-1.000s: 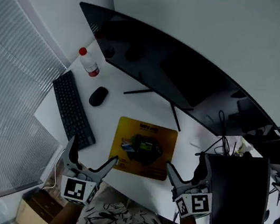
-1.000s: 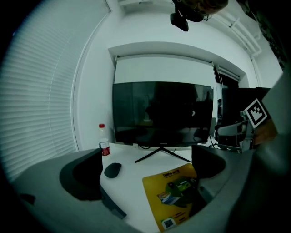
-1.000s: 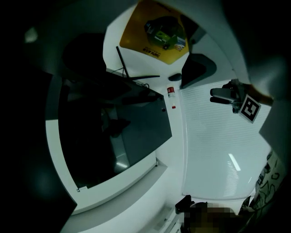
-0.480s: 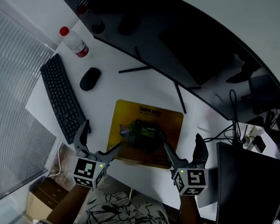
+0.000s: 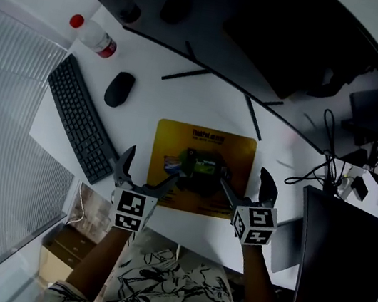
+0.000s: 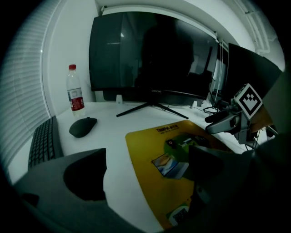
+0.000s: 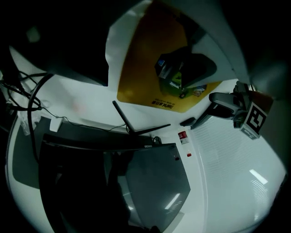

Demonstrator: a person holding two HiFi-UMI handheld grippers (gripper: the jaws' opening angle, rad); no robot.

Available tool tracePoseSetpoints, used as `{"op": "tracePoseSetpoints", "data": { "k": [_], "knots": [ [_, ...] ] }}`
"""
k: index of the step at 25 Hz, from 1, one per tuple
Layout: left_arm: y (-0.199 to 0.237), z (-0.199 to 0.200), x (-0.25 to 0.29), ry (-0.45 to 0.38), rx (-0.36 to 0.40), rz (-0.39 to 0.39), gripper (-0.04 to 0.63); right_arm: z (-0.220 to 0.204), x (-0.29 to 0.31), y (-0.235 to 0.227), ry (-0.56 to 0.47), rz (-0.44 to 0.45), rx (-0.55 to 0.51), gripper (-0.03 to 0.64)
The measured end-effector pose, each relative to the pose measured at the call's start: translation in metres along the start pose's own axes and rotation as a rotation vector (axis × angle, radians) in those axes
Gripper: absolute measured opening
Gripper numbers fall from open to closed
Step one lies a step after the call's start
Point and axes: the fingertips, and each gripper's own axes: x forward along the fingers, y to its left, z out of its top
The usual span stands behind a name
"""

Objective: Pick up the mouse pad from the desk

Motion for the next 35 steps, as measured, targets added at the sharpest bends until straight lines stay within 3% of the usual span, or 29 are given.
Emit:
{"op": "tracePoseSetpoints", "data": {
  "k": [11,23,27,35],
  "knots": [
    [0.006,-0.031,0.021,0.102,0.002,0.046,0.455,-0.028,0.014,-0.006,0.048,-0.033,0.037,0.451],
    [-0.002,-0.032,0.02,0.089,-0.018,0.042,0.378,-0.03,0.014,-0.006,0.04,-0.082,-0.029,0.409],
    [-0.009,-0.031,0.02,0.086,-0.018,0.028,0.31,-0.031,0.014,0.002,0.052,-0.068,-0.042,0.327],
    [-0.005,-0.031,0.019,0.084,-0.026,0.042,0.238,-0.031,0.013,0.002,0.049,-0.072,-0.034,0.294]
  ]
}}
